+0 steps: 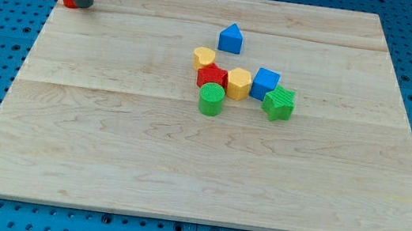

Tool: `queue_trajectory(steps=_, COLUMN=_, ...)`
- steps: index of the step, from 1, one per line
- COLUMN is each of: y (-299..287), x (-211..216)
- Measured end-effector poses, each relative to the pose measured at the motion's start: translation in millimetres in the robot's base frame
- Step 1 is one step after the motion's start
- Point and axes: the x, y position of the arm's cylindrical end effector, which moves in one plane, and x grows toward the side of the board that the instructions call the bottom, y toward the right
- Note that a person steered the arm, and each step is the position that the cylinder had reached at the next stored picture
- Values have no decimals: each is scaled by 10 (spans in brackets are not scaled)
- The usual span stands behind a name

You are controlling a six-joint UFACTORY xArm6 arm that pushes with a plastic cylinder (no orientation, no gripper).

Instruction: Place the red star left to the heart

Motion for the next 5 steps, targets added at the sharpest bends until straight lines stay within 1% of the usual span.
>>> queue_trajectory(steps=1, y=0, x=164)
queue_trajectory(steps=2, y=78, x=189)
queue_trajectory(steps=3, y=544, x=243)
queue_trajectory(steps=4, y=691, x=632)
queue_trajectory(steps=5, y=705, x=1218)
